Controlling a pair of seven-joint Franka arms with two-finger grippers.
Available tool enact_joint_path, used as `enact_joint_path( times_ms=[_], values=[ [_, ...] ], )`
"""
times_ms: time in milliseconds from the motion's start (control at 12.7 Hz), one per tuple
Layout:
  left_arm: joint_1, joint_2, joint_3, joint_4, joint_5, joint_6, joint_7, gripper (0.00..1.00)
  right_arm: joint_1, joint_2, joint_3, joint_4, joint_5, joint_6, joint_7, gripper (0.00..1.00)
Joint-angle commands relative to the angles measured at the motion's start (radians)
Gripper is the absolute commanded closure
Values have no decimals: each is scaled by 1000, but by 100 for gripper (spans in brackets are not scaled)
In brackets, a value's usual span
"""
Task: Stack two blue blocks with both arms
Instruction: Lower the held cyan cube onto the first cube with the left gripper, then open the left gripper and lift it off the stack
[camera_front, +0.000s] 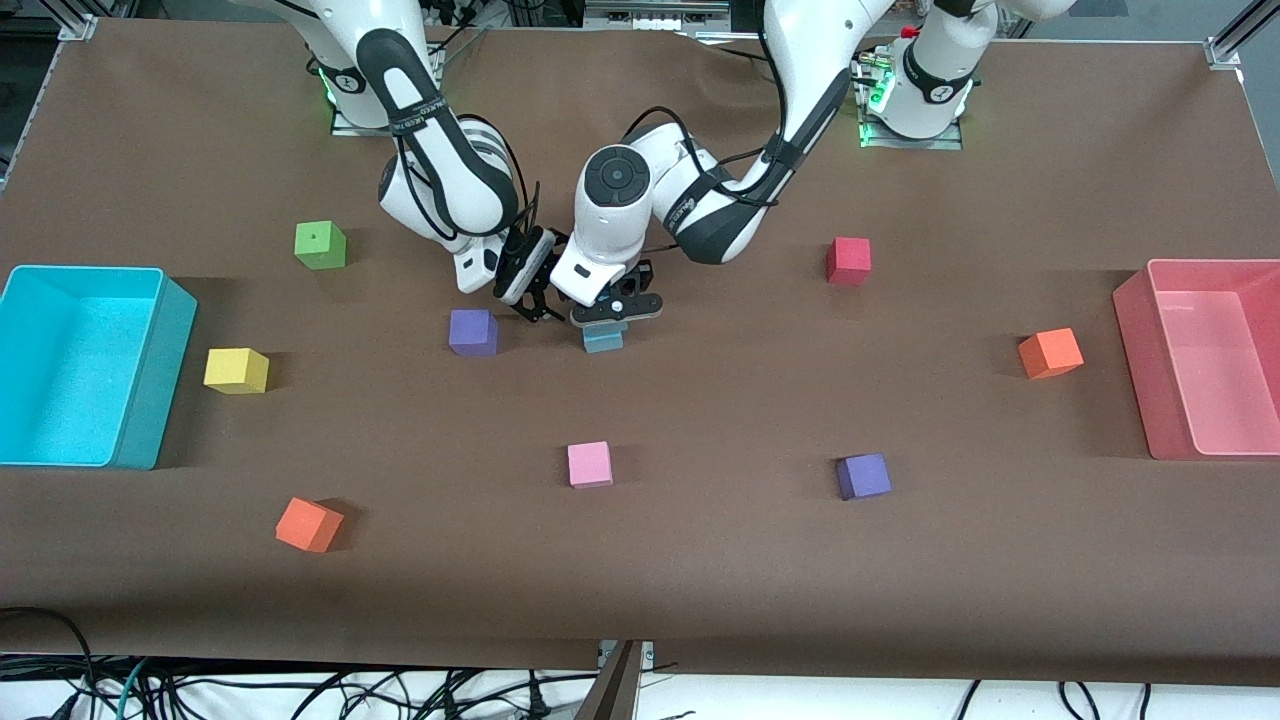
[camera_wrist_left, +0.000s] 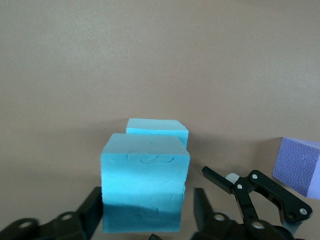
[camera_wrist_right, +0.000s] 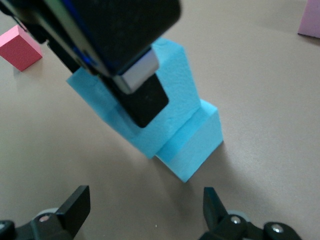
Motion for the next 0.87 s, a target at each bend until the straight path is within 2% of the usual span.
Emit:
enact_joint_path(
  times_ms=[0,316,553,789],
  values=[
    [-11,16,13,35,17,-6,2,0,1,1,-4,0,29,-9,-44,0],
    [4,-37,35,30,17,-24,2,0,-4,-28,-6,-26,27,-11,-48,0],
    [108,-135,36,17,7,-154,5,0,-36,-115,-7,-87,27,-11,-23,0],
    [253,-283,7,-72,-6,-225,75,0,-45,-234,-7,-167,15,-20,177,0]
  ],
)
